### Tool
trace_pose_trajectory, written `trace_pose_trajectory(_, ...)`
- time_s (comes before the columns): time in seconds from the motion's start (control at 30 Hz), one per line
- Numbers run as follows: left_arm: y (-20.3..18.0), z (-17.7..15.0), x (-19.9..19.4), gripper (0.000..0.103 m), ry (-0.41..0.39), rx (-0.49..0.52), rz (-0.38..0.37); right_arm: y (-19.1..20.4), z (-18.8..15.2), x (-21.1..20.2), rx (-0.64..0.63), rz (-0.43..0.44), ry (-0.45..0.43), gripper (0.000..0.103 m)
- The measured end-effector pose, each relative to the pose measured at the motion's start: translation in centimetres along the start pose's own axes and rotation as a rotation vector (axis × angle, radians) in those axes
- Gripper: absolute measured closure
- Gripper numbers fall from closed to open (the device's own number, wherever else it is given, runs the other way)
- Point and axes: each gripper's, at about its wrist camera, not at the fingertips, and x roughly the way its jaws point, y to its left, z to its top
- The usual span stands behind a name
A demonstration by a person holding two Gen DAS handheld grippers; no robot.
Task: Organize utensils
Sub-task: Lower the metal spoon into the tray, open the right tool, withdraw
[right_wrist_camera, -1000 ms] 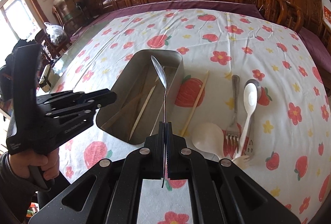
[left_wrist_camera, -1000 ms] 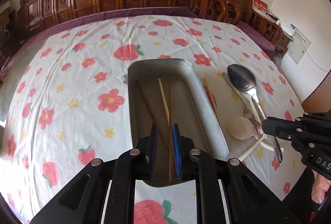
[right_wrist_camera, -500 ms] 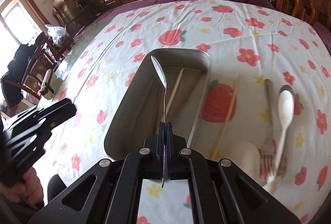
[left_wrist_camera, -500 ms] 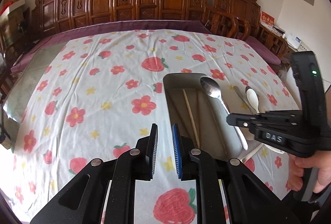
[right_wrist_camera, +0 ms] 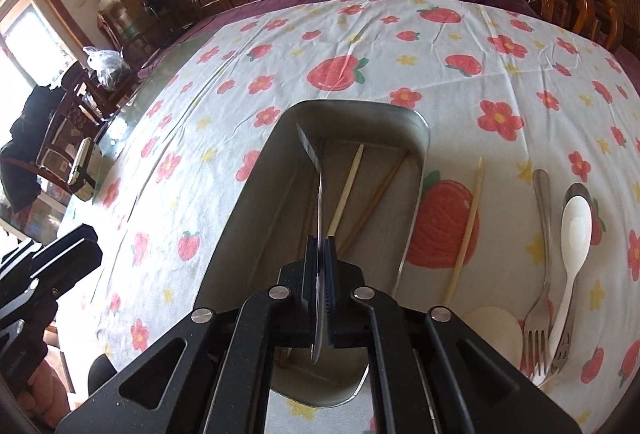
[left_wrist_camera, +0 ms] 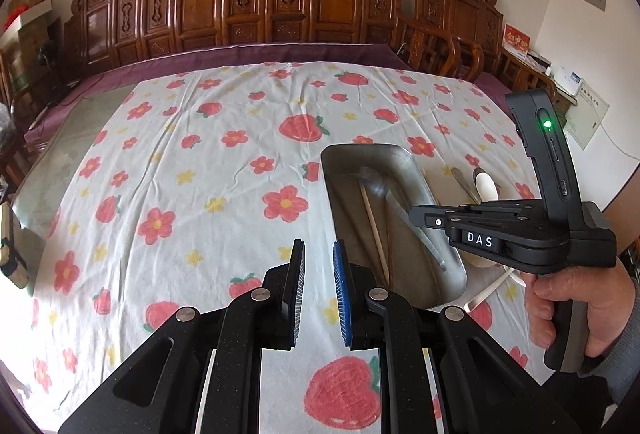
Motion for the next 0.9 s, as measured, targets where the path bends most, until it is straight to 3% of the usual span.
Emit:
trace_pose_trajectory(0.1,-0.3,0.0,-0.1,0.089,0.0,0.001,-0.004,-0.6,-0.2,-0.9,0.01,0.013,-0.014,0.09)
trace_pose_trajectory(0.3,-1.4,-0.2,-0.4,0.088,0.0,0.014,-0.022,-1.4,-1.4,-4.8,-0.015,0.007,-0.072,0.089)
trace_pose_trajectory(0.5,-3.6,-0.7,-1.0,0.083,-0.009,0.042,-0.049,-3.9,-5.0,-9.8,-0.006,-0.032,-0.11,0.089)
trace_pose_trajectory(0.73,-6.4,-1.4,-1.7,0.077,-0.017,0.082,-0.091,-7.4,-9.6,-12.8,0.058,-0.088,-0.11,0.089)
trace_pose_trajectory(0.83,-7.9,-1.9,-1.7,0.075,-0.009,0.103,-0.12,-8.7,-11.6,-13.1,0.092,-0.103,-0.097,0.079)
trace_pose_trajectory(0.9,-8.7,-2.3,-1.7,0.075,-0.002,0.118,-0.131,-9.4,-12.7,-12.6,0.115,-0.105,-0.075,0.078)
